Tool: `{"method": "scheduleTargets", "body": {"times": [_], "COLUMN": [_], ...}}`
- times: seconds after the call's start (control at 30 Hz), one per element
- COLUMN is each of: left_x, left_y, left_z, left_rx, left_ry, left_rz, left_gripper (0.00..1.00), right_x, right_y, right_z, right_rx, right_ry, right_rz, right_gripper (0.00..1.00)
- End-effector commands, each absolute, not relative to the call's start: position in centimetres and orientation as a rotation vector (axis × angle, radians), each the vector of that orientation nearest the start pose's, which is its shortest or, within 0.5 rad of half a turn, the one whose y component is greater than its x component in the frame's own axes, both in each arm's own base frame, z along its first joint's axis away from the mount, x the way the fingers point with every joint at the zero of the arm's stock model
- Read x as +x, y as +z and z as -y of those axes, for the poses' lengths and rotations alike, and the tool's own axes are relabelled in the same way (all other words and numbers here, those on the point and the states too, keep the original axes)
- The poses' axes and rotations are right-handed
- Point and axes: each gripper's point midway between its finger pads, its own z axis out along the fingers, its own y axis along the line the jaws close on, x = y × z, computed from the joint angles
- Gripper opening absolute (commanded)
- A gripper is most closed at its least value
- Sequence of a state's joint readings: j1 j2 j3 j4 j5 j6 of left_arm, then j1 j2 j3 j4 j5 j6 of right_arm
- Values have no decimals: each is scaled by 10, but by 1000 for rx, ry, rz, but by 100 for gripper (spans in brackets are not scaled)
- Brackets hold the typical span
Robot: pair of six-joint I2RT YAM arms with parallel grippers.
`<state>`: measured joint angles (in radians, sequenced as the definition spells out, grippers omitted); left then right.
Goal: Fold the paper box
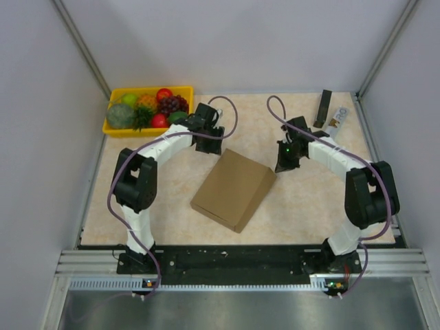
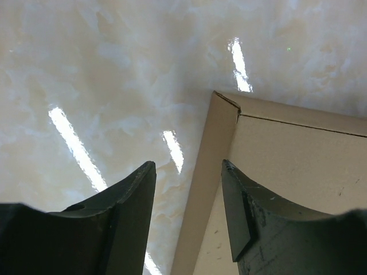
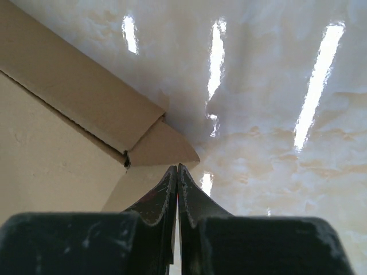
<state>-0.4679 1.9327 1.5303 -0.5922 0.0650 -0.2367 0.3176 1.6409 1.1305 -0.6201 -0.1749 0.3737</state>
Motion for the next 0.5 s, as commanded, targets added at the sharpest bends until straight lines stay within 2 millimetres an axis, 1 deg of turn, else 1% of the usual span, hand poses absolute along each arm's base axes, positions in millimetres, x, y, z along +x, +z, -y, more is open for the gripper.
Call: {"method": "scheduleTargets", "body": {"times": [0.0,0.1,0.2,0.23,0.27,0.3,0.33,0.43,0.47], "left_x": [412,410,405,404,403,402,400,399,399], "left_y": [96,91,86,86,85,85,82,81,80], "left_z": [240,247,253,253,254,254,253,251,252], "left_rx": [363,378,382,382,382,379,380,378,377], "left_ry": [-408,-454,-489,-495,-501,-506,-506,-500,-504], "left_rz": [-2545,-2560,-2575,-2576,-2579,-2580,-2586,-2582,-2586], "left_gripper": [54,51,50,50,50,50,50,50,50], "right_x": [331,324,321,322,327,327,327,316,308], "right_y": [75,68,63,65,65,68,77,82,82], "right_z": [-167,-172,-169,-165,-146,-136,-131,-133,-141], "right_rx": [-15,-16,-23,-22,2,-15,-20,-31,-36], "right_ry": [487,484,429,402,246,172,147,190,258], "right_rz": [-2754,-2780,-2786,-2777,-2753,-2744,-2716,-2736,-2753], "right_gripper": [0,0,0,0,0,0,0,0,0]}}
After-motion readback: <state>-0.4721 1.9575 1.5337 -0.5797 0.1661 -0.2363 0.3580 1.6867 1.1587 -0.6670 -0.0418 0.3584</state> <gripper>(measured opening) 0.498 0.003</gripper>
